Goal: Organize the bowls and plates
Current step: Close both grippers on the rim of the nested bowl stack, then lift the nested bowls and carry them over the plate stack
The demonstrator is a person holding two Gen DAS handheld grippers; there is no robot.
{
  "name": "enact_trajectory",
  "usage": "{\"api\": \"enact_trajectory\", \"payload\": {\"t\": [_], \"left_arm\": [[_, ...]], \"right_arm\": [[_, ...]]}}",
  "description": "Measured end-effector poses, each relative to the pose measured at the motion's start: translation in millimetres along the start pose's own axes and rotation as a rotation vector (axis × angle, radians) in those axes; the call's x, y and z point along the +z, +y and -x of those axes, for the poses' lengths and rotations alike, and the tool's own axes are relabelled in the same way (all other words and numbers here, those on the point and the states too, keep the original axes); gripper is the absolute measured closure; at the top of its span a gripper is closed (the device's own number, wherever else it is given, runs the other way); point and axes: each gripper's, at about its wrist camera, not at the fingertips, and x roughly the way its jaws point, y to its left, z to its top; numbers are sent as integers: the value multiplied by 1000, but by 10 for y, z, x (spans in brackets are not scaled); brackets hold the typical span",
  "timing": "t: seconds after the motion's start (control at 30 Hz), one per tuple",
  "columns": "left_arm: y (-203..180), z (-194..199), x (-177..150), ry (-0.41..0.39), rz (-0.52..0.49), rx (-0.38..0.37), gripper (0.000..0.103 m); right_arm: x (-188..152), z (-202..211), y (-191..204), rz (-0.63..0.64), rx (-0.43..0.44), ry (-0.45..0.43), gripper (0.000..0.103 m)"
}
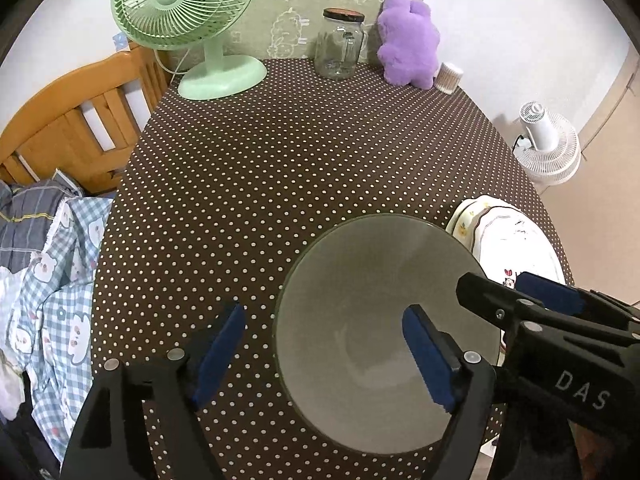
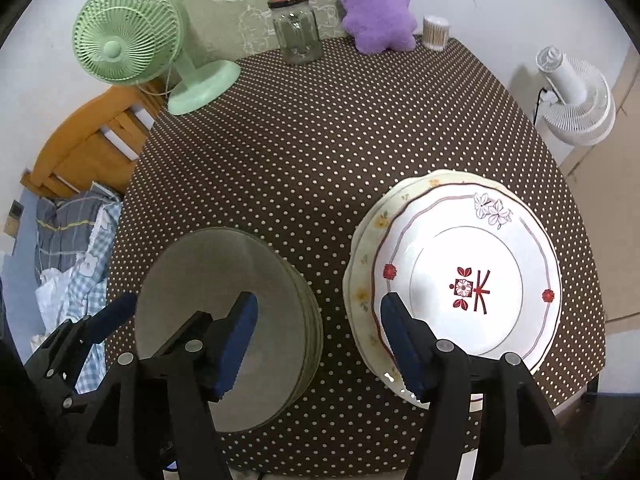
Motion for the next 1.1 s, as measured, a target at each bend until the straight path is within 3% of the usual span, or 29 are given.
{"api": "enact_trajectory", "payload": {"t": [0.4, 0.83, 1.0, 1.1], "left_arm": [[-18, -199, -12, 24, 26, 5, 21], [82, -370, -61, 61, 79, -60, 21], [87, -365, -83, 66, 64, -58, 25], [89, -393, -90, 75, 60, -76, 28]], "right_arm": [[31, -254, -106, -30, 49, 51, 36], [83, -461, -83, -18, 54, 97, 36], [80, -449, -21, -2, 61, 101, 52], [77, -506, -21, -10, 68, 125, 52]]}}
